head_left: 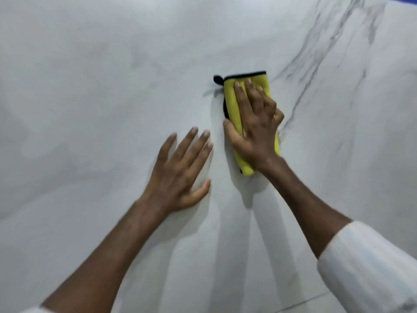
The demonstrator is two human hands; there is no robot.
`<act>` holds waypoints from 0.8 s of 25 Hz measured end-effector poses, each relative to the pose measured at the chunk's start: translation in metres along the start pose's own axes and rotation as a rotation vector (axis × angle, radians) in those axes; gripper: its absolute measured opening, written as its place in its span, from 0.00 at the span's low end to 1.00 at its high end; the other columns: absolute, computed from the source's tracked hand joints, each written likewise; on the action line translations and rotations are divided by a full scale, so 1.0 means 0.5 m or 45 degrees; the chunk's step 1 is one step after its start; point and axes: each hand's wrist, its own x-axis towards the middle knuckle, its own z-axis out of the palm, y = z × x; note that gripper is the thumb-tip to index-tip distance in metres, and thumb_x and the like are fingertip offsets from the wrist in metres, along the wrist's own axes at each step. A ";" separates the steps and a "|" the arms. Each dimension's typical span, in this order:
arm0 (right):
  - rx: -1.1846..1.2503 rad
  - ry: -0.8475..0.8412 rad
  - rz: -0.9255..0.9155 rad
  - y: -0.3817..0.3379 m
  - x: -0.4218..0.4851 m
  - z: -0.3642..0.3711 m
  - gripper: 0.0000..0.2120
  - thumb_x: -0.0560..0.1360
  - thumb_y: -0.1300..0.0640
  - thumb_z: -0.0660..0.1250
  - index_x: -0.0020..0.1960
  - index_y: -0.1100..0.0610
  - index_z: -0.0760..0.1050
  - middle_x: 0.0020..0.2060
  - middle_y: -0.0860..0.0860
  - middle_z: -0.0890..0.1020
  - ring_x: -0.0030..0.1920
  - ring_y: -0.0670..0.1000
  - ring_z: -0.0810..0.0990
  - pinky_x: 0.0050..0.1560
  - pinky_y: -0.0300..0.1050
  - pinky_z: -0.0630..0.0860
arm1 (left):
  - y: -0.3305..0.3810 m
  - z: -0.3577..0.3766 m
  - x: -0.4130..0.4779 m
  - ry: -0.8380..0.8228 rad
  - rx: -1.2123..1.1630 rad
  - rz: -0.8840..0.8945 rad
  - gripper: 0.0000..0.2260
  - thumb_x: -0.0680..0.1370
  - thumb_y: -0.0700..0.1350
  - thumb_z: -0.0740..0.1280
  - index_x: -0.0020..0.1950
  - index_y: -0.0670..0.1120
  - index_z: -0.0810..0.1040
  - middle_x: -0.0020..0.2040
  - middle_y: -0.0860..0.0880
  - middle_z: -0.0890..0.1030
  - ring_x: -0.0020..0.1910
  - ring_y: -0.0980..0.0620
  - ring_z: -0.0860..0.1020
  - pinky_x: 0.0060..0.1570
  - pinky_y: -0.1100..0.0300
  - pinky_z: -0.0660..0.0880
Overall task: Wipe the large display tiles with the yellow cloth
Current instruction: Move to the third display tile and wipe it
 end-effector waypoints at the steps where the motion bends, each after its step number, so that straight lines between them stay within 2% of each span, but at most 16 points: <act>1: 0.008 0.009 0.021 -0.004 0.029 0.003 0.36 0.76 0.41 0.64 0.81 0.50 0.64 0.80 0.51 0.66 0.77 0.53 0.61 0.65 0.64 0.66 | 0.018 0.001 -0.043 -0.013 -0.005 -0.001 0.35 0.79 0.57 0.63 0.82 0.41 0.65 0.84 0.42 0.60 0.84 0.40 0.57 0.78 0.34 0.58; 3: 0.006 0.053 0.018 -0.006 0.035 0.005 0.36 0.76 0.42 0.65 0.82 0.50 0.63 0.80 0.50 0.65 0.77 0.54 0.61 0.65 0.62 0.65 | 0.040 0.005 -0.089 -0.009 -0.012 -0.048 0.35 0.79 0.57 0.64 0.82 0.41 0.66 0.84 0.42 0.61 0.83 0.40 0.59 0.78 0.34 0.58; 5: -0.019 0.061 -0.019 -0.011 -0.053 0.008 0.35 0.77 0.43 0.66 0.82 0.51 0.64 0.81 0.52 0.64 0.79 0.55 0.62 0.66 0.63 0.65 | 0.045 0.010 -0.091 -0.017 0.014 -0.063 0.34 0.79 0.57 0.64 0.82 0.41 0.66 0.84 0.42 0.62 0.83 0.39 0.60 0.79 0.33 0.58; 9: -0.033 -0.119 -0.042 -0.014 -0.429 0.007 0.34 0.76 0.43 0.66 0.80 0.52 0.66 0.80 0.54 0.64 0.78 0.58 0.64 0.65 0.70 0.67 | 0.044 0.018 -0.096 -0.011 0.022 -0.067 0.34 0.81 0.58 0.61 0.83 0.41 0.63 0.84 0.42 0.61 0.83 0.39 0.59 0.79 0.32 0.57; 11: -0.071 -0.170 -0.018 -0.020 -0.547 -0.001 0.34 0.75 0.42 0.66 0.78 0.52 0.67 0.79 0.53 0.65 0.76 0.58 0.65 0.61 0.70 0.68 | 0.045 0.015 -0.095 -0.016 0.021 -0.077 0.34 0.81 0.58 0.61 0.83 0.41 0.63 0.84 0.41 0.61 0.83 0.38 0.59 0.78 0.32 0.57; 14: -0.007 -0.149 -0.020 -0.025 -0.474 -0.003 0.34 0.75 0.43 0.68 0.79 0.52 0.67 0.79 0.53 0.66 0.76 0.58 0.64 0.62 0.68 0.68 | 0.066 0.012 -0.117 0.004 -0.055 -0.123 0.32 0.83 0.55 0.62 0.83 0.40 0.64 0.84 0.41 0.62 0.83 0.38 0.59 0.78 0.31 0.57; 17: 0.059 -0.037 0.063 -0.023 -0.318 0.000 0.34 0.76 0.44 0.69 0.79 0.53 0.68 0.79 0.55 0.67 0.77 0.57 0.64 0.64 0.63 0.65 | 0.138 0.018 -0.232 -0.097 -0.141 -0.172 0.34 0.81 0.55 0.65 0.83 0.40 0.62 0.84 0.41 0.60 0.84 0.38 0.55 0.80 0.31 0.50; 20: 0.045 0.012 0.035 -0.025 -0.332 0.010 0.33 0.77 0.44 0.68 0.79 0.55 0.69 0.79 0.56 0.68 0.77 0.56 0.64 0.63 0.65 0.67 | 0.193 0.029 -0.339 -0.189 -0.096 -0.190 0.36 0.80 0.56 0.66 0.84 0.42 0.60 0.84 0.42 0.60 0.85 0.40 0.53 0.81 0.34 0.47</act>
